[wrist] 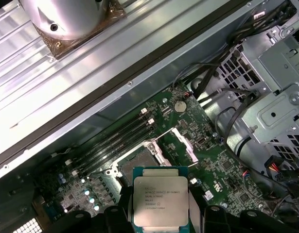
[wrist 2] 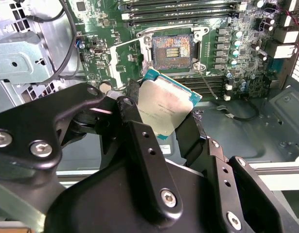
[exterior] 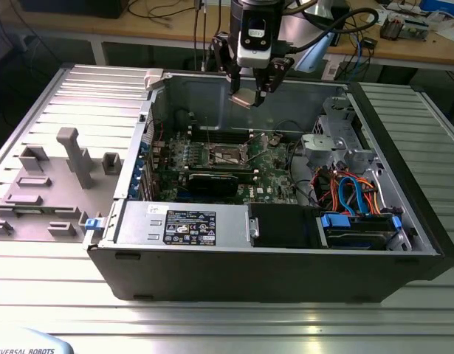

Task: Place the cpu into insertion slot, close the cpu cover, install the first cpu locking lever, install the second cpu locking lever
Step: 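Place the cpu into insertion slot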

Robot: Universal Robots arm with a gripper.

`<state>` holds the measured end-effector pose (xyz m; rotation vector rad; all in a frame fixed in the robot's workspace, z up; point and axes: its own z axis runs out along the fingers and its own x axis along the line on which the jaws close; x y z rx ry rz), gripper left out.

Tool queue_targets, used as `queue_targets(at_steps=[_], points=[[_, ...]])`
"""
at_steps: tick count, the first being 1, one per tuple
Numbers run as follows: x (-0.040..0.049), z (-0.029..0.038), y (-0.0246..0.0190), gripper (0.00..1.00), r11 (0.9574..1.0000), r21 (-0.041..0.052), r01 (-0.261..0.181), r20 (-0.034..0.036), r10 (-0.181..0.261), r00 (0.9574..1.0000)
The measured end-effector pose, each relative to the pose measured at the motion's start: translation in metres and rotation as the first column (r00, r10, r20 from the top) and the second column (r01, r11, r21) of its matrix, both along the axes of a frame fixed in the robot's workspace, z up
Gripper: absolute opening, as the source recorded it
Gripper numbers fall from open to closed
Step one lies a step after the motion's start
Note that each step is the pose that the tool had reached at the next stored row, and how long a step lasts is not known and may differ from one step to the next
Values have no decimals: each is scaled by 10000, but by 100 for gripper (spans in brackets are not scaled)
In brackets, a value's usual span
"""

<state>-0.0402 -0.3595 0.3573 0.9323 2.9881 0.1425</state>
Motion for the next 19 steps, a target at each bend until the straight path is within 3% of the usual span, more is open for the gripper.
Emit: queue_targets(at_steps=[10, 13, 19], points=[[-1, -7, 0, 54, 9993, 0, 361, 0, -361, 9993], [-1, -9, 0, 54, 9945, 2, 1045, 1, -1045, 9945], [-1, -13, 0, 54, 9851, 0, 1719, 0, -1719, 9851]])
